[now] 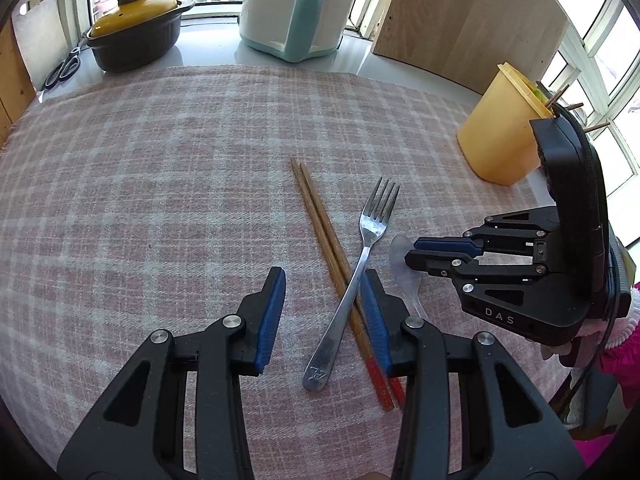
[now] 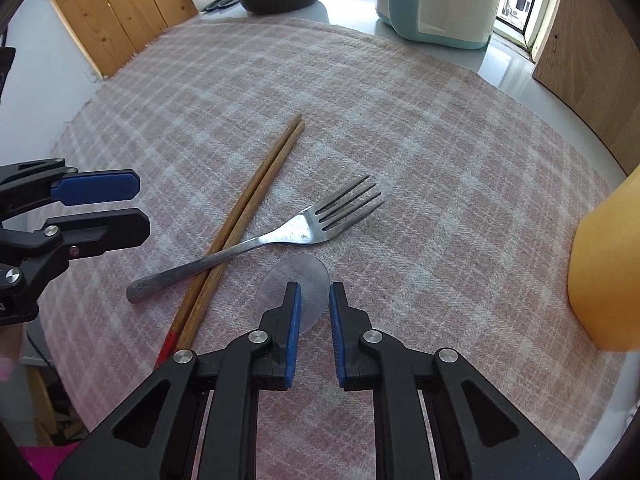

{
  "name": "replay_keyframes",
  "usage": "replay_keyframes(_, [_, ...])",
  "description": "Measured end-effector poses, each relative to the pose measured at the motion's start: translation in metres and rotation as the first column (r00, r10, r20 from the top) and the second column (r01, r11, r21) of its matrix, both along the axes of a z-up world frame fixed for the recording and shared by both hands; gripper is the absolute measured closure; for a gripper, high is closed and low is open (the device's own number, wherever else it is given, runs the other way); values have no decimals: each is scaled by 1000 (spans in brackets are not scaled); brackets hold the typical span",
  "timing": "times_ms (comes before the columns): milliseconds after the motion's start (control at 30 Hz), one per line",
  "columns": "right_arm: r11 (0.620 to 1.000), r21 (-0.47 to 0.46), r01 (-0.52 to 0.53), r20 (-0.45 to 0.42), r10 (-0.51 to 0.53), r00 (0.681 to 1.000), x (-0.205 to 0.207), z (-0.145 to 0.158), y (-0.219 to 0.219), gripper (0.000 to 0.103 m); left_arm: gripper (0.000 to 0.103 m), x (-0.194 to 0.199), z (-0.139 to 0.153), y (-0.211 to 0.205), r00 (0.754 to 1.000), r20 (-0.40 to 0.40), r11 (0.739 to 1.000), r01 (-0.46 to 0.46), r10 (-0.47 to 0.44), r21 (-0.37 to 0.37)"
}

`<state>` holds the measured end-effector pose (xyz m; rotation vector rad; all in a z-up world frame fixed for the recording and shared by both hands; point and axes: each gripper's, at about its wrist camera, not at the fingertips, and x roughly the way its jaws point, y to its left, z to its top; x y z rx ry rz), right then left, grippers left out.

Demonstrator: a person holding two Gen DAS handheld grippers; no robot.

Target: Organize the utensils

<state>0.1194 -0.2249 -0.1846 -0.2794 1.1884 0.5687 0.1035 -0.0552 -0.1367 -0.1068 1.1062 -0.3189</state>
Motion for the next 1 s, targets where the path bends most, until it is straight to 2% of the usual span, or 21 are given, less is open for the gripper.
replay_keyframes(33, [1000, 1, 12, -1, -12, 1000, -1, 0, -4, 98, 63, 2, 0, -4, 1000, 1, 1000, 11, -11, 1])
replay_keyframes(167, [998, 9, 56, -9, -56, 998, 0, 0, -24, 103, 63, 16, -4, -20, 998, -2, 998, 60, -60, 6])
replay_keyframes(333, [992, 43, 115, -31, -113, 993, -1, 1, -45, 103, 63, 39, -11, -42, 993, -6, 993, 117, -117, 33])
replay_keyframes(433, [984, 124, 130, -63, -123, 990, -8, 6, -55, 102, 63, 51, -15, -48, 989, -20, 989, 145, -145, 15])
replay_keyframes(567, [972, 169, 163, -88, -150, 985, -14, 9, -62, 102, 63, 61, -19, -63, 980, -25, 980, 197, -196, 37])
replay_keyframes(1000, [956, 203, 211, -99, -194, 976, -23, 15, -78, 97, 63, 83, -43, -79, 967, -57, 960, 255, -250, 111])
